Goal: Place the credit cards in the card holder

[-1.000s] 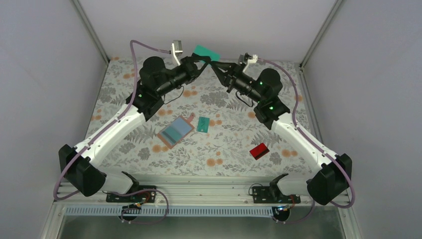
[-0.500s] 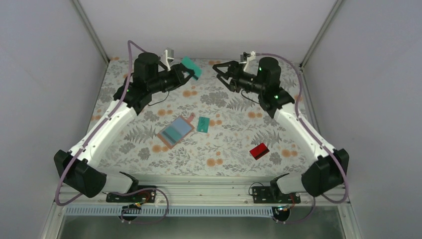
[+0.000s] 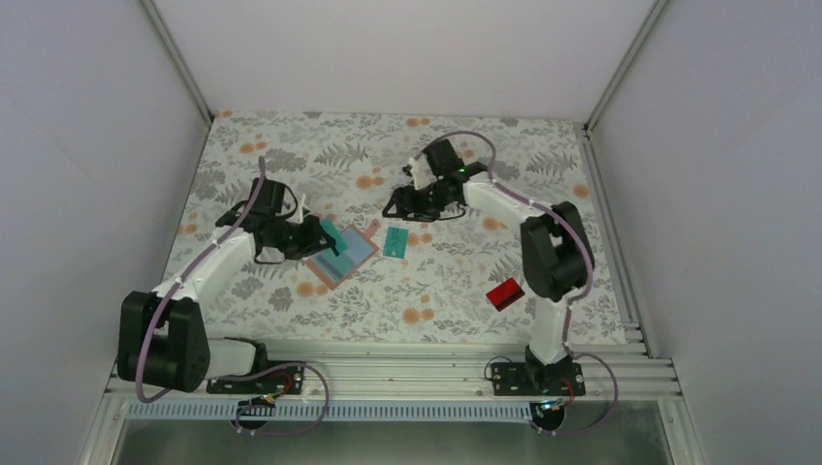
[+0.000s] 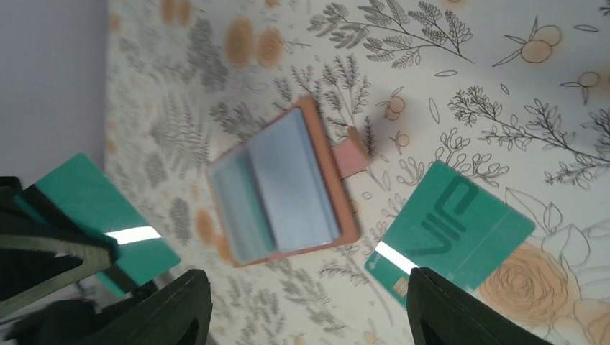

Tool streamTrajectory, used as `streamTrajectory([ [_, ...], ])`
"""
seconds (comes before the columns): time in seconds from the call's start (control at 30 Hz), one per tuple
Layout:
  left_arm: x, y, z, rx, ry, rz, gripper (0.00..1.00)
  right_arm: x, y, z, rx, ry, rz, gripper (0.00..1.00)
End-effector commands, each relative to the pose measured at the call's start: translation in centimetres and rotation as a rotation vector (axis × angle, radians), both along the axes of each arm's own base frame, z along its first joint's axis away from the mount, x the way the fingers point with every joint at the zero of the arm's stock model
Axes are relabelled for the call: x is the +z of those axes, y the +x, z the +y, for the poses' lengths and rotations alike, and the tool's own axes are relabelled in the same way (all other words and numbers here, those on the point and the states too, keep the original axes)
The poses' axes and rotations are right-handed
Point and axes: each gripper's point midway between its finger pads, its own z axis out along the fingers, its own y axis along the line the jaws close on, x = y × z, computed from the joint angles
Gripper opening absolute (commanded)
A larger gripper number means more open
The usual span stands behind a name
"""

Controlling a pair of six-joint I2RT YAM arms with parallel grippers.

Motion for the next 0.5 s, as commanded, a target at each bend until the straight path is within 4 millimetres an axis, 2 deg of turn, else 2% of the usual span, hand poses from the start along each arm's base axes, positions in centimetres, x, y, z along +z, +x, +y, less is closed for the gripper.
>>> streamTrajectory([
  [0.0, -0.6, 0.1, -0.4, -0.06, -0.078, -0.035, 0.02, -1.2, 1.0, 1.6, 0.103, -0.113, -0.124, 0.69],
  [0.23, -3.4, 0.1, 0.2, -0.069, -0.101, 0.022, 0.02, -6.0, 2.3, 4.1, 0.175, -0.249, -0.148, 0.68],
  [0.47, -5.2, 0.1, 0.6, -0.066, -0.112, 0.062, 0.02, -8.5, 2.4, 5.1, 0.2, -0.254, -0.121, 0.62],
])
